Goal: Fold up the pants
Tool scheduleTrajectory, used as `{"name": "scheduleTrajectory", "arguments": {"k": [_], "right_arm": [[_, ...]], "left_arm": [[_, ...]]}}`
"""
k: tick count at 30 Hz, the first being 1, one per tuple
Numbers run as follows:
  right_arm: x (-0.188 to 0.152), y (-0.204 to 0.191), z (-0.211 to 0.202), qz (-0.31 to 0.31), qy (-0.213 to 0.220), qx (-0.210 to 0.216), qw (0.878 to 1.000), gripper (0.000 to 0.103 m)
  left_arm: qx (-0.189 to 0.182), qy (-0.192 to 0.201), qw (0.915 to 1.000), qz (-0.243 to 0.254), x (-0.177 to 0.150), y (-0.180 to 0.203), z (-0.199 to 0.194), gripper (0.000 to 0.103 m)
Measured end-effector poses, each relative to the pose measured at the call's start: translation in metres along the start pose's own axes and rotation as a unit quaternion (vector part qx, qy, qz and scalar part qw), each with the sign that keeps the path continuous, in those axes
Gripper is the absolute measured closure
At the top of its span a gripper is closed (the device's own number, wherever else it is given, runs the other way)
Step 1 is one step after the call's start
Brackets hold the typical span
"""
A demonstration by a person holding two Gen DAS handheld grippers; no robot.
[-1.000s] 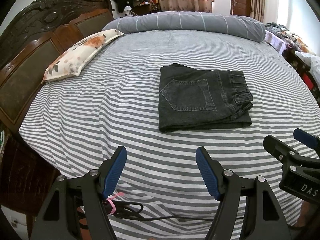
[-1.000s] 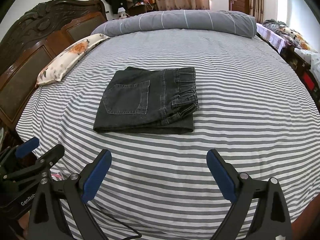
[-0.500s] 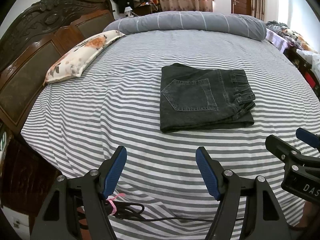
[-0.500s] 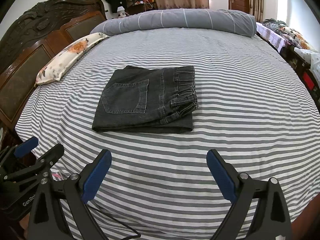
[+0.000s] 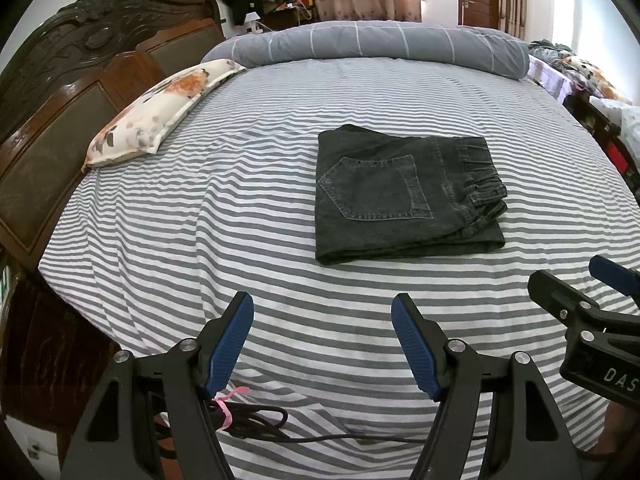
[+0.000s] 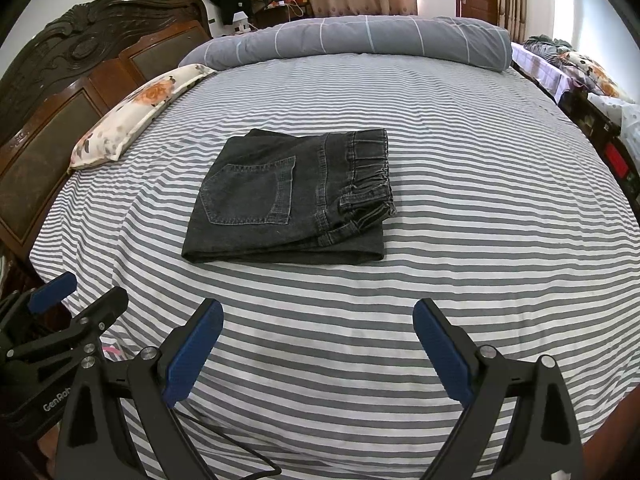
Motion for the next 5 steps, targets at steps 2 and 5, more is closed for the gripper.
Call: {"name": "scheduleTrajectory", "arguments": {"k": [2, 5], "right_arm": [[-0.0017, -0.0002, 0.0000, 0.000, 0.000, 0.000, 1.000, 0.009], [-0.0004, 0.0001, 0.0002, 0.001, -0.002, 0.000, 1.000, 0.009]], "left_arm": [[-0.005, -0.001, 1.0000, 0.000, -0.0002, -0.0020, 0.0004, 0.031], [-0.004, -0.003, 1.0000, 0.001, 0.0006, -0.0003, 0.0022, 0.031]]}}
Point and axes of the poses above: each gripper's, at about its wrist camera, not at the fingertips, and z roughly the way its jaws point, y to its right, x to its top, the point moved 1 cm from there along z, roughly the way its jaws point, and after that the axes turned 8 degrees about -x, right-handed, at the moved point
